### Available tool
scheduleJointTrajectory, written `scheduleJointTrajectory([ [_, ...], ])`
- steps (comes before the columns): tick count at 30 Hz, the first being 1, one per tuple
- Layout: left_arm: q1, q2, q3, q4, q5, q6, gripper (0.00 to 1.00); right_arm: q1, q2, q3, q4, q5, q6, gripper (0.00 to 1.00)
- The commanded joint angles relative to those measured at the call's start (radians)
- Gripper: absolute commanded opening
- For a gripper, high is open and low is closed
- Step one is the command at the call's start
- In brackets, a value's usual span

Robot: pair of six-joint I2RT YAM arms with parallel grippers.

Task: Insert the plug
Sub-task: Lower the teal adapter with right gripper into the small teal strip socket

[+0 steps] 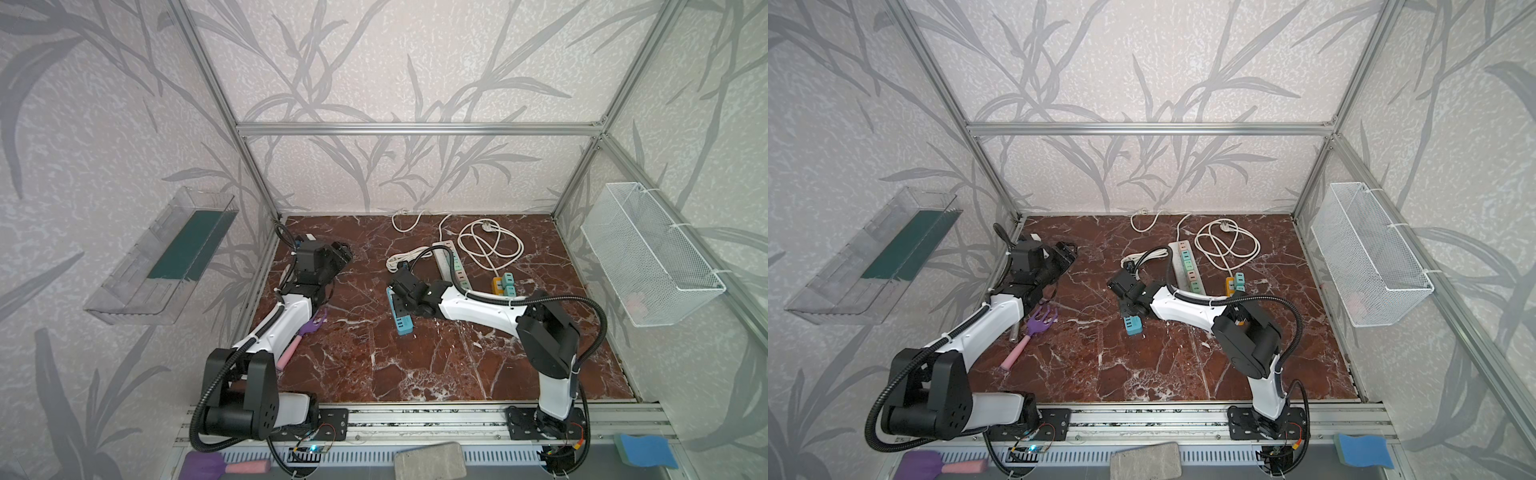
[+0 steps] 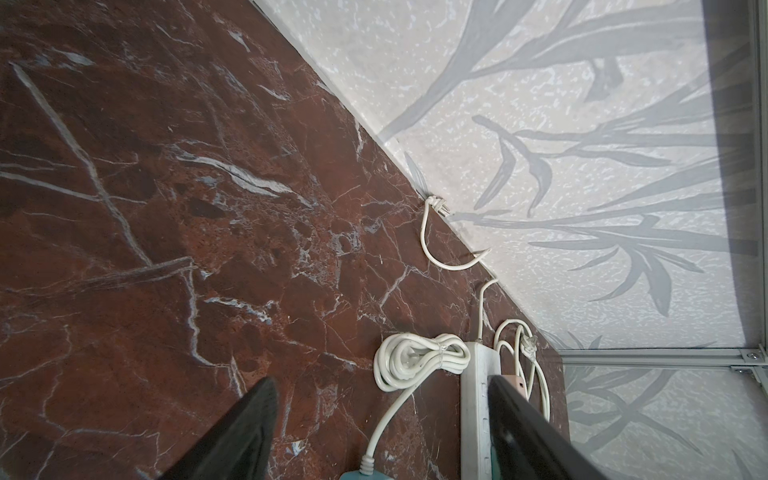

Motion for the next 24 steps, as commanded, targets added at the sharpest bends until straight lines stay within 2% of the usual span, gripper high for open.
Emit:
scheduleJointTrajectory([
  [1,0.009,-0.007,-0.002,0.021,0.004,-0.013,0.79,0.014,0.038,0.009,-0.06,0.028,0.016,0.0],
  [13,0.011,-0.01,0.006,0.019,0.02,0.006,0.76,0.023,0.164,0.045,-0.146,0.01,0.032,0.0],
  [23,0.01,-0.002,0.008,0.023,0.032,-0.002,0.76,0.029,0.155,0.042,-0.14,0.012,0.067,0.0],
  [24,0.01,-0.002,0.008,0.023,0.034,-0.003,0.76,0.031,0.157,0.057,-0.142,0.011,0.067,0.05],
])
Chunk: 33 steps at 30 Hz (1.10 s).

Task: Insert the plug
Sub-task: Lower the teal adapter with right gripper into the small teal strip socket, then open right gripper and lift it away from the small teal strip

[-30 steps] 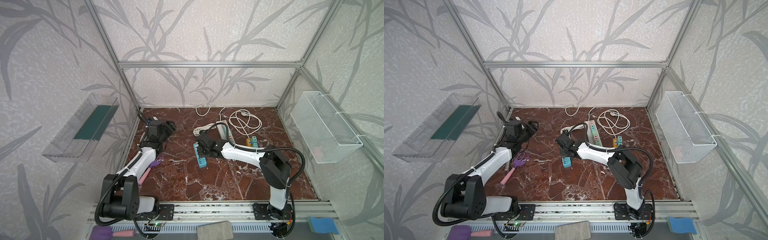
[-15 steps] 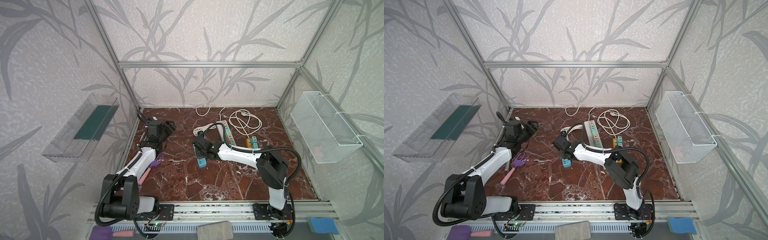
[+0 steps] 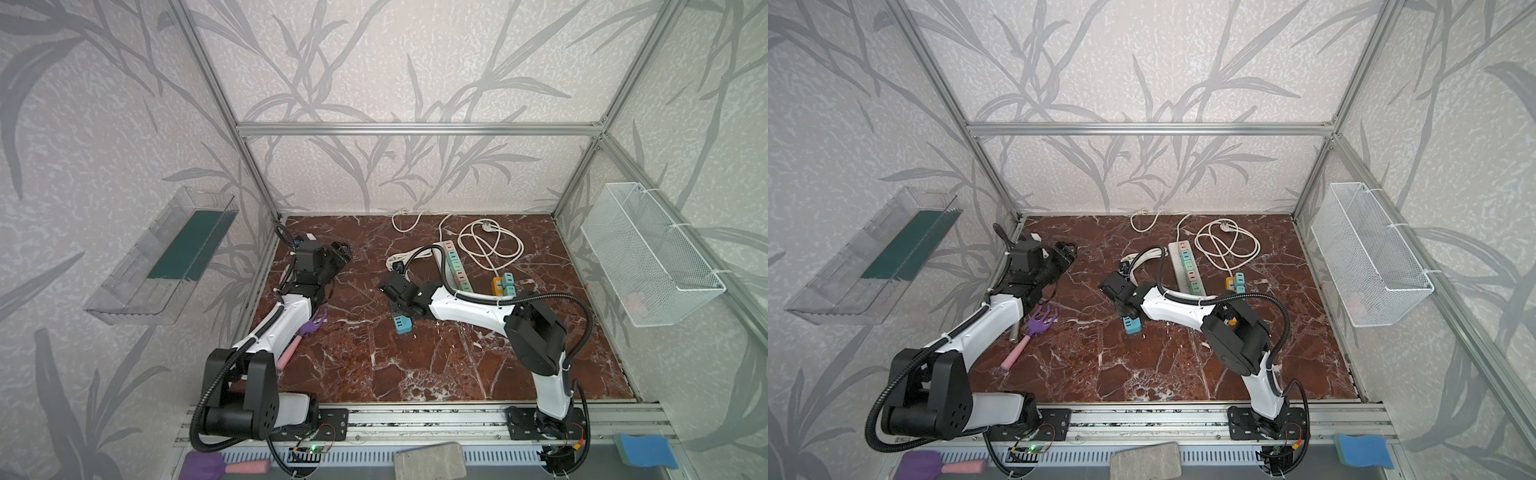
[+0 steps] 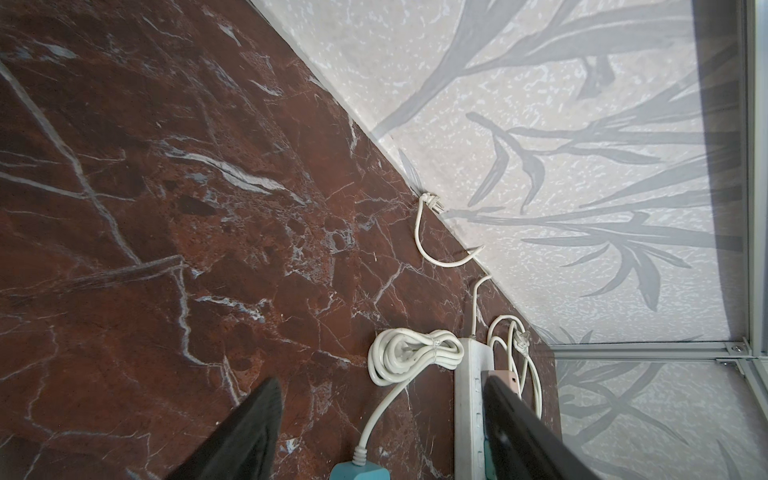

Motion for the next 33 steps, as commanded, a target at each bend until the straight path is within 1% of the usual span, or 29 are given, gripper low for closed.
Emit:
scheduleJointTrajectory([
  [1,0.006,-0.004,0.007,0.016,0.007,-0.002,0.76,0.01,0.084,-0.008,-0.105,-0.051,0.031,0.14],
  [2,0.007,-0.005,0.007,0.018,0.006,-0.001,0.76,0.013,0.086,0.009,-0.114,-0.051,0.029,0.19],
  [5,0.007,-0.01,0.007,0.019,0.007,0.002,0.76,0.02,0.082,0.05,-0.131,-0.043,0.02,0.24],
  [7,0.008,-0.008,0.005,0.021,0.007,0.001,0.76,0.019,0.071,0.062,-0.131,-0.041,0.017,0.29],
  [10,0.007,-0.001,0.005,0.024,0.012,-0.008,0.76,0.018,0.054,0.068,-0.129,-0.032,0.017,0.33],
  [16,0.006,0.0,0.005,0.027,0.012,-0.009,0.76,0.019,0.02,0.072,-0.119,-0.029,0.009,0.47],
  [18,0.007,0.002,0.003,0.029,0.012,-0.007,0.76,0.019,0.009,0.076,-0.119,-0.023,0.009,0.49],
  [19,0.007,0.005,0.004,0.03,0.013,-0.007,0.76,0.019,0.003,0.076,-0.116,-0.018,-0.022,0.51],
  [24,0.008,0.007,0.004,0.038,0.021,-0.006,0.76,0.018,-0.042,0.061,-0.097,0.004,-0.045,0.57],
  [29,0.009,0.005,0.004,0.041,0.024,-0.005,0.76,0.016,-0.107,0.041,-0.085,0.014,-0.101,0.64],
  [31,0.01,0.008,0.004,0.041,0.026,-0.007,0.76,0.014,-0.141,0.026,-0.096,0.049,-0.115,0.69],
  [33,0.009,0.013,0.002,0.045,0.032,-0.014,0.76,0.0,-0.188,-0.01,-0.094,0.062,-0.132,0.71],
])
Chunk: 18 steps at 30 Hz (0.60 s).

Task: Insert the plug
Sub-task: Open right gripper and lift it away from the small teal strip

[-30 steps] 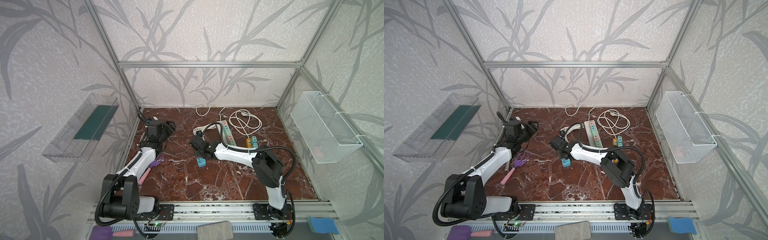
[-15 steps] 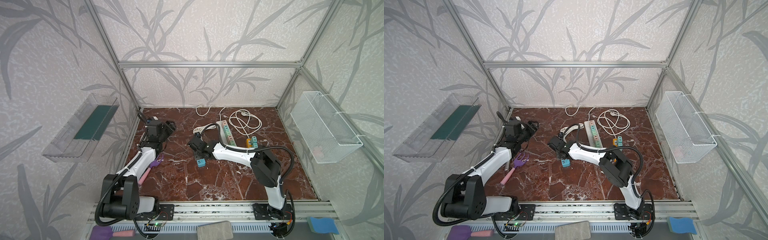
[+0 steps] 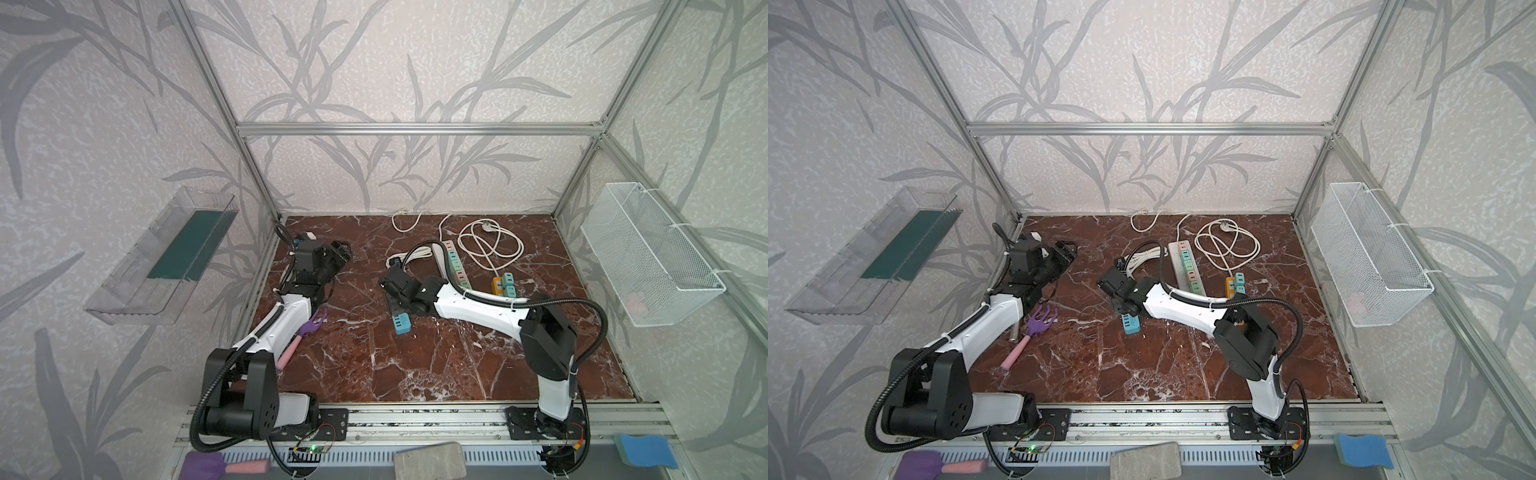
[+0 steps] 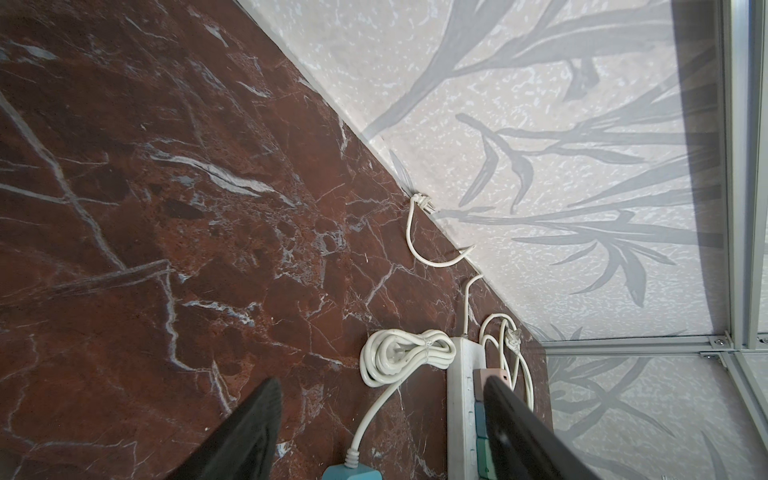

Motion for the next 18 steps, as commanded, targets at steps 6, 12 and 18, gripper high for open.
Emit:
scheduleJointTrajectory([
  [6,0.006,0.032,0.007,0.031,0.045,-0.029,0.76,-0.146,-0.276,-0.191,-0.009,0.046,-0.089,0.67],
  [12,0.007,0.038,0.011,0.038,0.062,-0.037,0.76,-0.436,-0.409,-0.365,-0.045,-0.082,-0.085,0.21],
  [18,0.005,0.05,0.012,0.049,0.083,-0.045,0.76,-0.603,-0.418,-0.486,-0.008,-0.142,-0.115,0.0],
])
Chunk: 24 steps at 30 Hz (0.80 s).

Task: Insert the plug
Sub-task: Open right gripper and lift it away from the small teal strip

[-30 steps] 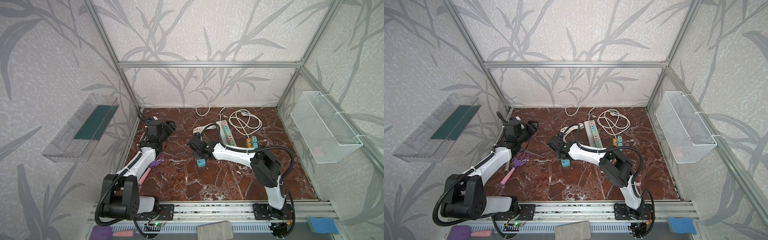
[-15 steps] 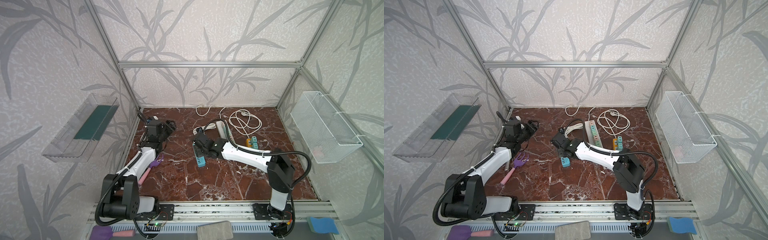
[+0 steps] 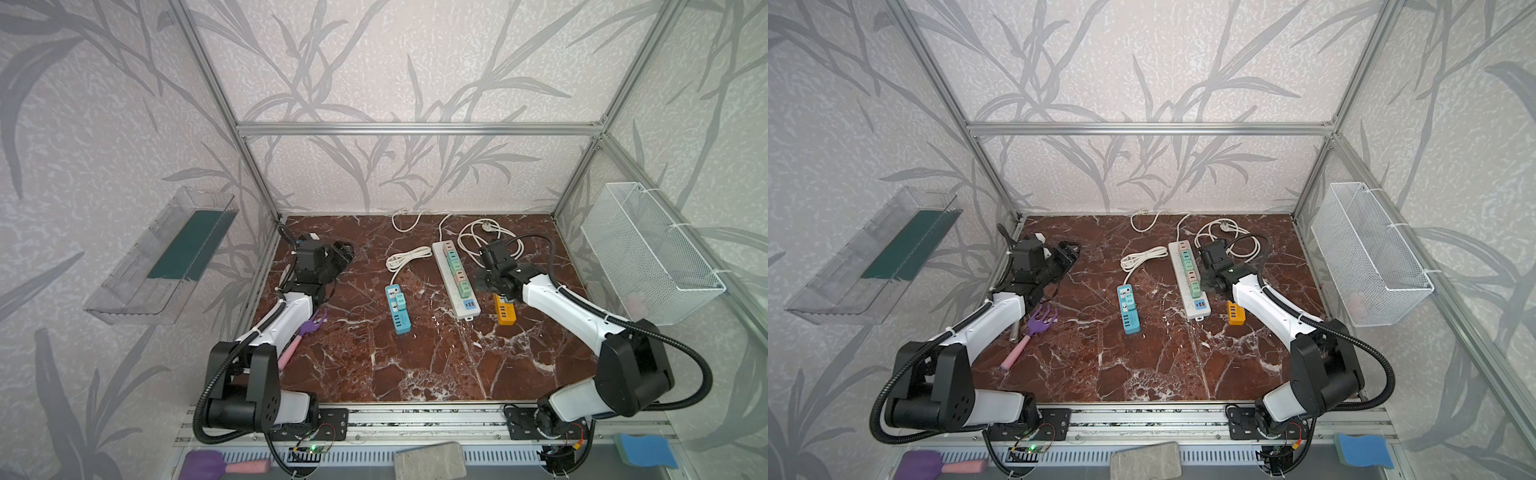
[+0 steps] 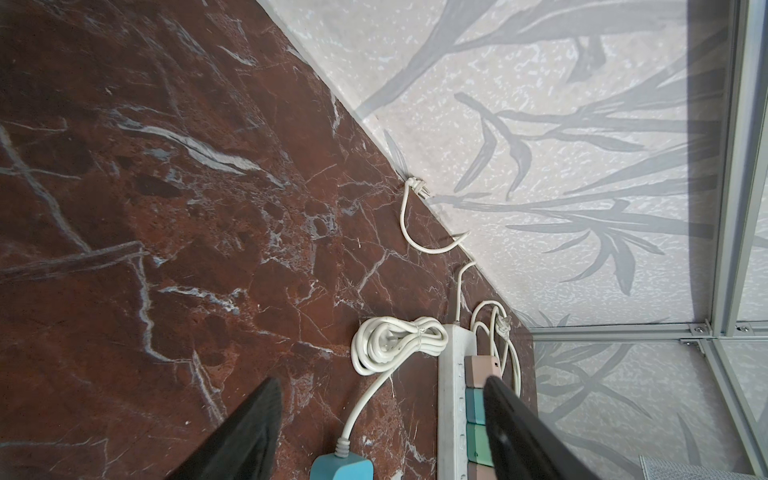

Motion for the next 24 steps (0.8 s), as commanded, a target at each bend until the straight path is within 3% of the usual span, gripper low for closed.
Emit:
scheduleJointTrajectory([
  [1,0.003,0.014,0.012,0.026,0.021,-0.017,0.76,-0.021,0.02,-0.031,0.004,-0.077,-0.027,0.0],
  [3,0.003,0.018,0.012,0.027,0.026,-0.019,0.75,-0.029,0.067,-0.031,0.001,-0.121,-0.035,0.0],
  [11,-0.003,0.022,0.011,0.04,0.035,-0.016,0.75,-0.04,0.184,-0.067,0.055,-0.112,0.009,0.0],
  [24,-0.004,0.031,0.01,0.055,0.051,-0.02,0.74,0.09,0.258,-0.08,0.244,-0.376,0.115,0.0],
])
